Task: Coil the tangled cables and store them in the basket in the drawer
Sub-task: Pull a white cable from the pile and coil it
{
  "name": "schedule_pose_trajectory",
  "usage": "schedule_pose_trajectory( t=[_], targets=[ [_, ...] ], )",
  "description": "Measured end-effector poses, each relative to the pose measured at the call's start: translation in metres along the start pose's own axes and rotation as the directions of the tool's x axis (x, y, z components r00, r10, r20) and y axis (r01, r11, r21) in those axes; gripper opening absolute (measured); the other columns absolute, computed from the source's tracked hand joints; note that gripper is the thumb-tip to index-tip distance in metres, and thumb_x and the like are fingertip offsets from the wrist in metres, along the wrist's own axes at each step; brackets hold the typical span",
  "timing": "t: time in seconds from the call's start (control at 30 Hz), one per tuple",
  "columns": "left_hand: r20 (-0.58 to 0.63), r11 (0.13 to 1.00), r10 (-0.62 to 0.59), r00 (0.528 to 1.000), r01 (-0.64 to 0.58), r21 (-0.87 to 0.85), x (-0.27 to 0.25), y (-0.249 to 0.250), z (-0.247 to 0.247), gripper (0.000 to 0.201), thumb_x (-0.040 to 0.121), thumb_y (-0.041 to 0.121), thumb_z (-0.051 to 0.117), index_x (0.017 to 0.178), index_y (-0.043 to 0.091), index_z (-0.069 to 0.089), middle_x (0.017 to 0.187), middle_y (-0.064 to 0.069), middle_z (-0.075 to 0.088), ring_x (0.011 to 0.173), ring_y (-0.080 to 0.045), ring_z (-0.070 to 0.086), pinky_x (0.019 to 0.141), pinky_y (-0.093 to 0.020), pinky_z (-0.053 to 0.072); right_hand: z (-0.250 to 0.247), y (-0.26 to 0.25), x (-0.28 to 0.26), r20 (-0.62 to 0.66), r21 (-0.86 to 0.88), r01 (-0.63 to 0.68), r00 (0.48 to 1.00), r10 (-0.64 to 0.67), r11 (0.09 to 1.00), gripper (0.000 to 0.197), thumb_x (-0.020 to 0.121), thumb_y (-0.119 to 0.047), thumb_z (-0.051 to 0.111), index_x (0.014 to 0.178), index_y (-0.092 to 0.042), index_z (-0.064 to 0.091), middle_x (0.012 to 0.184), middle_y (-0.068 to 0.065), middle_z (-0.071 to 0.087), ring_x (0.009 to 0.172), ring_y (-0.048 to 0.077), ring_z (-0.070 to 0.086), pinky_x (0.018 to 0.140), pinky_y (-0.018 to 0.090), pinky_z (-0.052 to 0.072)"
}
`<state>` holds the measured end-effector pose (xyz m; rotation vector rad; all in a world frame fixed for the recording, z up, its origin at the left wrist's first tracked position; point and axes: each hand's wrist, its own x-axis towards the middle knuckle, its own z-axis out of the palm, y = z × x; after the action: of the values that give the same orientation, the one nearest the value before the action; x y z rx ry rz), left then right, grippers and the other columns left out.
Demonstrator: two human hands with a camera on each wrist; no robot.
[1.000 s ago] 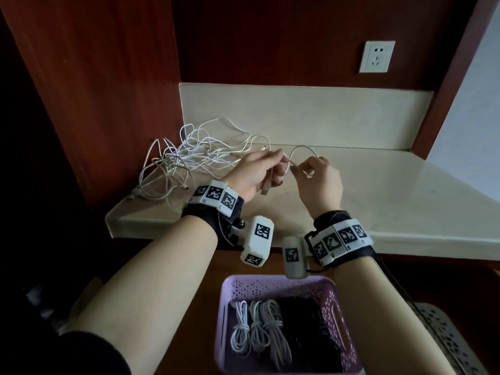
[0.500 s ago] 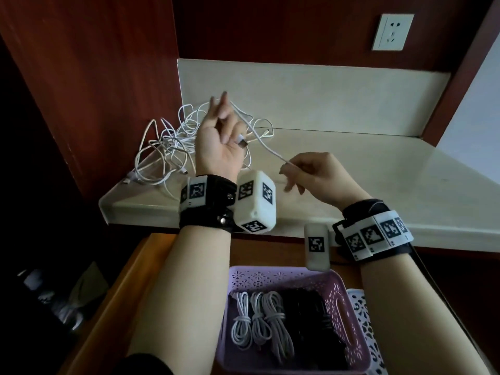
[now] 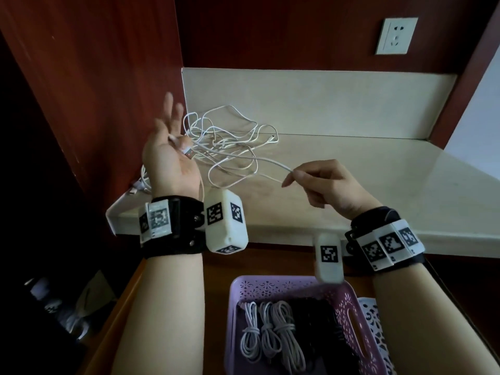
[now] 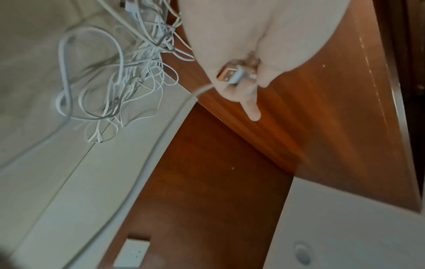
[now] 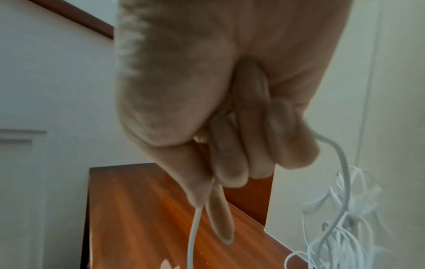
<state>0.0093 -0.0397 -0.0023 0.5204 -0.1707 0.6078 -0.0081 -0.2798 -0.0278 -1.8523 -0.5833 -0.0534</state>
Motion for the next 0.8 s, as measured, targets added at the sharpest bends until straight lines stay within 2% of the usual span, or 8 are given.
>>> schedule_pose_trajectory(
  t=[0.13, 0.2, 0.3, 0.4, 0.5, 0.6, 0.67, 0.8],
  targets=[
    [0.004, 0.981, 0.047, 0.999, -0.047, 0.188, -0.003, -0.009, 0.007, 0.018, 0.101, 0.009, 0.044, 0.113, 0.004, 0.057, 0.111, 0.004, 0.068, 0.107, -0.014, 0.064, 0.053, -0.016, 0.043, 0.006, -0.010, 0.002, 0.053, -0.330, 0.035, 0.998, -0.018, 0.943, 0.022, 0.095, -0.013, 0.054, 0.108, -0.025, 0.067, 0.048, -0.007, 0.028, 0.049, 0.013, 0.026, 0.047, 0.021, 0.025],
    [0.012, 0.970, 0.023, 1.000, -0.026, 0.243, -0.003, -0.012, 0.004, 0.017, 0.101, 0.008, 0.043, 0.110, 0.003, 0.057, 0.113, 0.000, 0.066, 0.116, -0.018, 0.060, 0.077, -0.027, 0.054, 0.005, -0.015, 0.000, 0.101, -0.371, 0.047, 0.995, -0.010, 0.927, 0.018, 0.093, -0.013, 0.057, 0.103, -0.020, 0.070, 0.045, -0.009, 0.029, 0.044, 0.010, 0.024, 0.045, 0.018, 0.023],
    [0.042, 0.913, -0.062, 0.997, 0.039, 0.407, -0.004, -0.012, 0.002, 0.013, 0.098, 0.008, 0.049, 0.089, 0.012, 0.059, 0.114, -0.006, 0.064, 0.120, -0.017, 0.057, 0.096, -0.037, 0.047, -0.003, -0.023, -0.006, 0.116, -0.344, 0.072, 0.993, -0.034, 0.936, 0.012, 0.089, -0.012, 0.063, 0.084, -0.015, 0.074, 0.053, 0.003, 0.039, 0.048, 0.011, 0.028, 0.047, 0.020, 0.024],
    [0.157, 0.787, -0.138, 0.978, 0.013, 0.617, -0.013, -0.019, 0.006, 0.011, 0.095, 0.013, 0.055, 0.087, 0.019, 0.060, 0.111, -0.006, 0.062, 0.111, -0.016, 0.060, 0.084, -0.029, 0.044, -0.010, -0.026, -0.009, -0.032, -0.314, 0.093, 0.994, -0.109, 0.945, 0.014, 0.087, -0.009, 0.064, 0.074, -0.010, 0.070, 0.052, -0.005, 0.046, 0.047, 0.007, 0.033, 0.047, 0.018, 0.027],
    [0.285, 0.643, -0.330, 0.900, -0.008, 0.766, -0.027, -0.028, 0.012, 0.015, 0.102, 0.016, 0.041, 0.095, 0.021, 0.053, 0.120, 0.001, 0.062, 0.103, -0.016, 0.064, 0.080, -0.033, 0.054, -0.013, -0.030, -0.011, -0.180, -0.249, 0.165, 0.960, -0.213, 0.954, 0.014, 0.085, -0.004, 0.065, 0.072, -0.008, 0.069, 0.054, -0.013, 0.057, 0.052, 0.000, 0.044, 0.052, 0.012, 0.033],
    [0.322, 0.503, -0.496, 0.806, -0.035, 0.863, -0.042, -0.029, 0.023, 0.024, 0.104, 0.018, 0.033, 0.123, 0.009, 0.046, 0.133, 0.001, 0.056, 0.068, -0.016, 0.070, 0.052, -0.031, 0.058, -0.015, -0.033, -0.009, -0.352, -0.195, 0.252, 0.884, -0.307, 0.948, 0.012, 0.083, -0.006, 0.069, 0.080, -0.018, 0.071, 0.063, -0.022, 0.066, 0.063, -0.007, 0.057, 0.064, 0.010, 0.043],
    [0.383, 0.413, -0.550, 0.742, -0.156, 0.897, -0.050, -0.028, 0.029, 0.033, 0.105, 0.021, 0.028, 0.134, 0.006, 0.037, 0.122, 0.002, 0.063, 0.043, -0.017, 0.062, 0.032, -0.023, 0.042, -0.018, -0.034, -0.008, -0.468, -0.196, 0.284, 0.814, -0.344, 0.939, 0.015, 0.081, -0.010, 0.072, 0.077, -0.025, 0.070, 0.066, -0.023, 0.068, 0.067, -0.005, 0.060, 0.067, 0.013, 0.047],
    [0.470, 0.440, -0.653, 0.594, -0.208, 0.874, -0.074, -0.023, 0.040, 0.036, 0.106, 0.028, 0.025, 0.123, 0.002, 0.044, 0.085, -0.003, 0.075, 0.027, -0.014, 0.039, 0.030, -0.015, 0.018, -0.022, -0.033, -0.008, -0.653, -0.235, 0.307, 0.653, -0.384, 0.922, 0.019, 0.075, -0.021, 0.079, 0.065, -0.020, 0.062, 0.056, -0.010, 0.057, 0.053, 0.001, 0.046, 0.054, 0.014, 0.038]
  ],
)
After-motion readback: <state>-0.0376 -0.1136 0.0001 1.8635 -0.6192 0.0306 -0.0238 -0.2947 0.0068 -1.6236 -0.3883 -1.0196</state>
